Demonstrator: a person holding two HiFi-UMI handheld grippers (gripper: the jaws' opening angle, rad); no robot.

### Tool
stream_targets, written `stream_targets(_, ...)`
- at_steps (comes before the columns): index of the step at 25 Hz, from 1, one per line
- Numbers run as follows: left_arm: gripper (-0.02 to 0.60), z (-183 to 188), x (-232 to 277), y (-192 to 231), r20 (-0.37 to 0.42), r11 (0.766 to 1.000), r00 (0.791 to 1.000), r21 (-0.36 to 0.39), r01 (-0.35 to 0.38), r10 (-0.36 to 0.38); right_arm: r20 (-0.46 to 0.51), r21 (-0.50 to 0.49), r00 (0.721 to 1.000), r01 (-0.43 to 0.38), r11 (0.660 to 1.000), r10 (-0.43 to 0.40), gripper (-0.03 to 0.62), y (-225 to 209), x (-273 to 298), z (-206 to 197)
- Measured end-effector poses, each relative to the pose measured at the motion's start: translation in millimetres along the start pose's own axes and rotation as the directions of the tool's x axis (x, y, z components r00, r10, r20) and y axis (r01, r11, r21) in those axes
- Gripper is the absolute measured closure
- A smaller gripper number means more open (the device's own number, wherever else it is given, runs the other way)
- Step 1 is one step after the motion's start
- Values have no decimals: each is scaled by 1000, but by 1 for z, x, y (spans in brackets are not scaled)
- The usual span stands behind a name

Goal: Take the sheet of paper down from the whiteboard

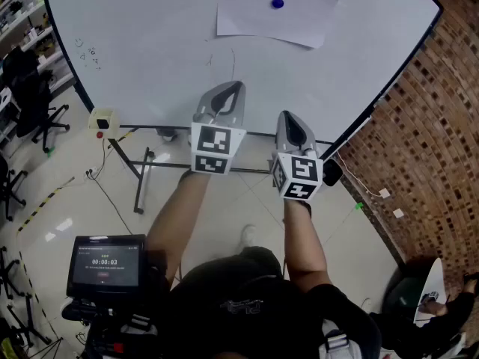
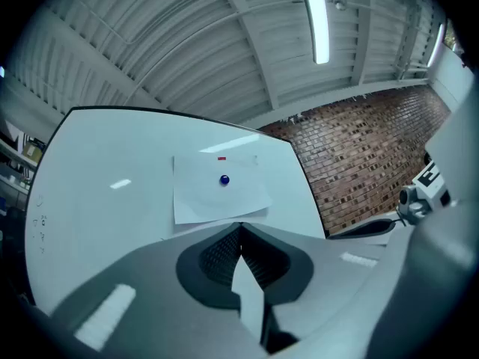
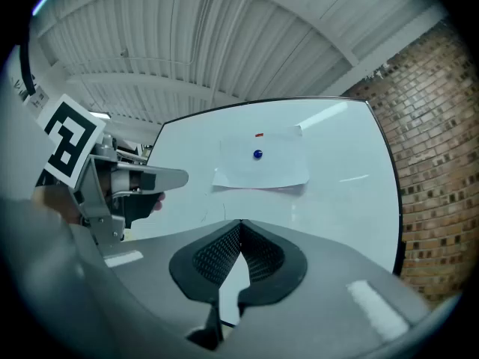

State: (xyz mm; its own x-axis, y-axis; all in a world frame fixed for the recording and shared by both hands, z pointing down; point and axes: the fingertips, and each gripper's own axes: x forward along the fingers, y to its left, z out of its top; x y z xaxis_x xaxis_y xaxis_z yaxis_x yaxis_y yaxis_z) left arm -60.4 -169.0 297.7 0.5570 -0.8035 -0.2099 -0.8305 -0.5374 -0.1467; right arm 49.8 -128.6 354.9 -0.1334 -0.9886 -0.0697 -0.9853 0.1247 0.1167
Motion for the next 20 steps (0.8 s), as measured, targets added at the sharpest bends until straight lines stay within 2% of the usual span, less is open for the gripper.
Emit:
stream_targets(8, 580, 10, 41, -6, 28, 999, 1000, 54, 4, -6, 40, 53, 999, -23, 998, 21, 582, -26, 31, 5)
stream_targets(15, 580, 27, 90, 0, 77, 995, 997, 90, -40, 33, 71, 102, 996, -66, 993, 59, 581, -62, 71, 10)
stream_targets(20, 580, 47, 121, 2, 124, 982, 989, 162, -101, 81, 118, 127, 988, -113, 985, 99, 581, -86, 95, 20)
